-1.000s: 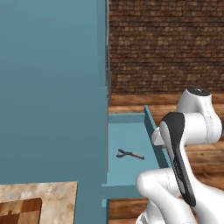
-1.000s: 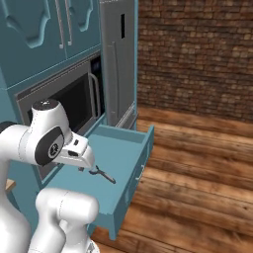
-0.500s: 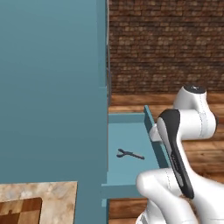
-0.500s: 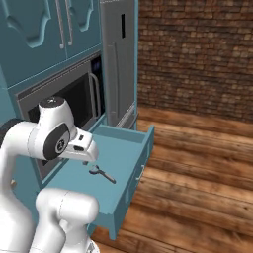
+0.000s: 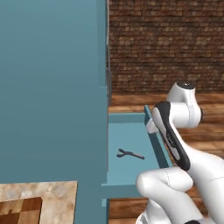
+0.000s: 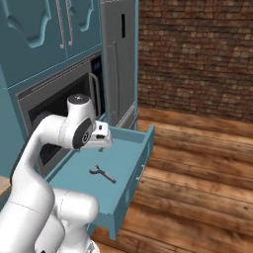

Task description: Open the drawer on the left and place the cutting tools on the cutting board.

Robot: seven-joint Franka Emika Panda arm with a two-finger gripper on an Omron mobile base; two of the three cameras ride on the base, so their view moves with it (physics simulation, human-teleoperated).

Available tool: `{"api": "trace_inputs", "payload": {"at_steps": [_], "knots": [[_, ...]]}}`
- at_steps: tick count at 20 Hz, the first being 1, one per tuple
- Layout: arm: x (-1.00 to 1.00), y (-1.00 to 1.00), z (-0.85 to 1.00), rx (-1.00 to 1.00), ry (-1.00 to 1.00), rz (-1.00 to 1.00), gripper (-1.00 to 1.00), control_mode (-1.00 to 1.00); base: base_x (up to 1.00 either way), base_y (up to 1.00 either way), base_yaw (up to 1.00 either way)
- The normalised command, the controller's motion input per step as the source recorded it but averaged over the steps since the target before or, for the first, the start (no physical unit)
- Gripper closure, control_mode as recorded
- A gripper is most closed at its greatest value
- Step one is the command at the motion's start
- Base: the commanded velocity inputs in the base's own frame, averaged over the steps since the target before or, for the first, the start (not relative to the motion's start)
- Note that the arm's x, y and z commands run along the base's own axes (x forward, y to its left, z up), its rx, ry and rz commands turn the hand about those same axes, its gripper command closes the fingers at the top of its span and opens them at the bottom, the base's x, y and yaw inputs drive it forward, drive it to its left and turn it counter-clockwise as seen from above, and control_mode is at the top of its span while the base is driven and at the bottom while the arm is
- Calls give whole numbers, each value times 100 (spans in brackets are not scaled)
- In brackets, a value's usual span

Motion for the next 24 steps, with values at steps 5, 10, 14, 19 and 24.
{"api": "trace_inputs", "payload": {"at_steps": [5, 10, 14, 19, 24], "knots": [[55, 0, -53, -5, -12, 28, -100, -100, 0, 0, 0], [10, 0, -25, -13, 0, 14, -100, -100, 0, 0, 0], [5, 0, -31, -8, 14, 0, -100, -100, 0, 0, 0], [9, 0, -37, 0, 5, 1, -100, -100, 0, 0, 0], [21, 1, -34, 0, 0, 0, -100, -100, 0, 0, 0]]}}
